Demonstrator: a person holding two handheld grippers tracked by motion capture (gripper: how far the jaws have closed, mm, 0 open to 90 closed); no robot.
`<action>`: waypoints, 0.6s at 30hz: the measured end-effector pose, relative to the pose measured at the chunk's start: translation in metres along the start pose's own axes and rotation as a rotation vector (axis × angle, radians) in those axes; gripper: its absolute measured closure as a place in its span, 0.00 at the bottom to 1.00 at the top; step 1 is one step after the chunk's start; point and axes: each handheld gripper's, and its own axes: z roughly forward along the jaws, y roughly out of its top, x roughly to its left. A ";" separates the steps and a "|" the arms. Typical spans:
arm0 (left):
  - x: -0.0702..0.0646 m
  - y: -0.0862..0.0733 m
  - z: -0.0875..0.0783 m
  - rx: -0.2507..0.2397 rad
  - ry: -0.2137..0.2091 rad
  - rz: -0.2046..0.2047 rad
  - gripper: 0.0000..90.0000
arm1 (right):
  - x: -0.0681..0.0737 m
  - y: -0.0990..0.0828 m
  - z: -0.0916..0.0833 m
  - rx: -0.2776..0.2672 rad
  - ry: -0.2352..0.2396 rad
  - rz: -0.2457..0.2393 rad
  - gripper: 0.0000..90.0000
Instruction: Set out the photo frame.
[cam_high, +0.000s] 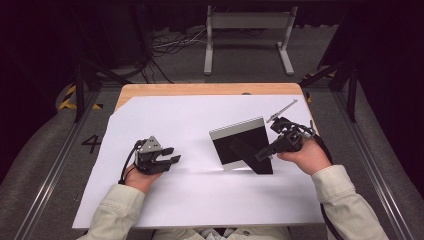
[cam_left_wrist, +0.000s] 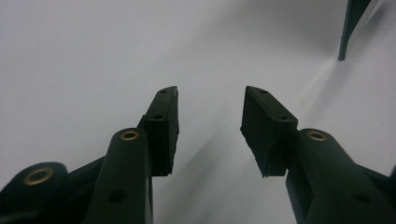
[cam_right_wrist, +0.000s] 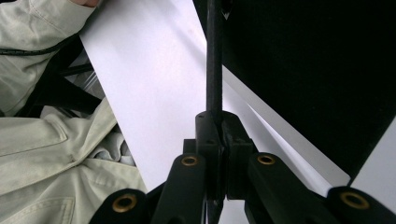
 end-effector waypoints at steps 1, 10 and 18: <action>0.000 0.000 0.000 0.000 0.000 -0.001 0.63 | 0.002 0.001 0.000 -0.006 -0.006 -0.011 0.98; 0.000 0.000 0.000 0.001 0.001 0.000 0.63 | 0.010 0.010 0.016 -0.093 -0.063 -0.111 0.98; 0.001 0.000 0.000 0.000 0.001 -0.002 0.63 | 0.013 0.015 0.026 -0.194 -0.145 -0.187 0.98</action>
